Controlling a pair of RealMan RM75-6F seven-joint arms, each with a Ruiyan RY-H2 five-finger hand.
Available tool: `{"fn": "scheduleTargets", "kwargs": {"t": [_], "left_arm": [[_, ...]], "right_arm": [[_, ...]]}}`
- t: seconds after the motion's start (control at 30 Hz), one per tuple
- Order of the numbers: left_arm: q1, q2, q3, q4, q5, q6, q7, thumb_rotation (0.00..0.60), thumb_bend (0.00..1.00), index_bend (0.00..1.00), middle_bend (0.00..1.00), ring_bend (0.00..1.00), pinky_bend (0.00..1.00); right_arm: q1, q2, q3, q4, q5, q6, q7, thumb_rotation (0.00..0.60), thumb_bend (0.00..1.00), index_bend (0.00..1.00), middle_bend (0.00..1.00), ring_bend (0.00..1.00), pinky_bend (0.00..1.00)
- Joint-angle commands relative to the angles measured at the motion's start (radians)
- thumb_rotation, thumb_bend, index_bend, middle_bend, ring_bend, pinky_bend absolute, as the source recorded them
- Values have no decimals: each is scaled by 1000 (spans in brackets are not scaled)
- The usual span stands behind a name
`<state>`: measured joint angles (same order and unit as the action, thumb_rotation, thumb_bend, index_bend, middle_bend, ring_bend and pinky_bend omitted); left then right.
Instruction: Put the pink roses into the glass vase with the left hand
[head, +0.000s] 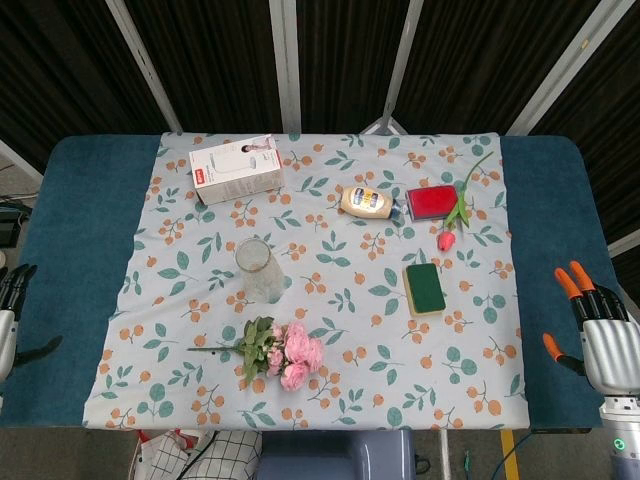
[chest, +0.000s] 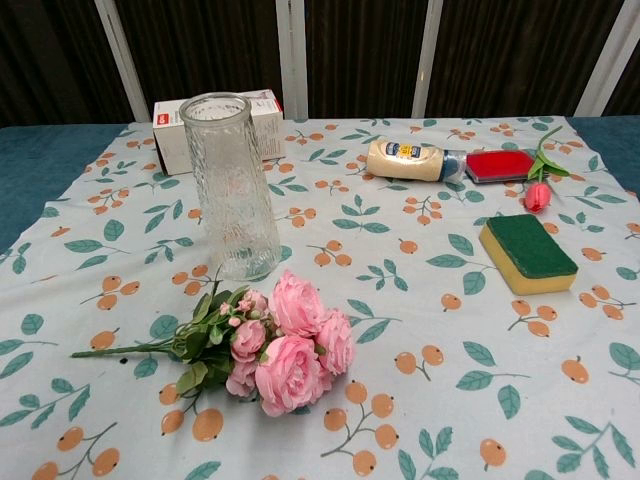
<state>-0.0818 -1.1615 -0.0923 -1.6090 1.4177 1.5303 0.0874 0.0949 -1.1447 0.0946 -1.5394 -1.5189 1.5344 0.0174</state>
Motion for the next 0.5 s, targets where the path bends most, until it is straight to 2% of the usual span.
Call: {"fn": "scheduleTargets", "kwargs": {"t": [0.03,0.5], "left_arm": [[1,0,0,1,-1,1,1,600,192,69,71,24,189],[2,-7,6,1,16,4,8,600,189,63,71,24,189]], "right_arm": [[2,0,0,1,1,-4,0,600,328,131,57,140,151],[-4,9,-2,-9,2,-3,14,600,328,130,57,140,151]]}}
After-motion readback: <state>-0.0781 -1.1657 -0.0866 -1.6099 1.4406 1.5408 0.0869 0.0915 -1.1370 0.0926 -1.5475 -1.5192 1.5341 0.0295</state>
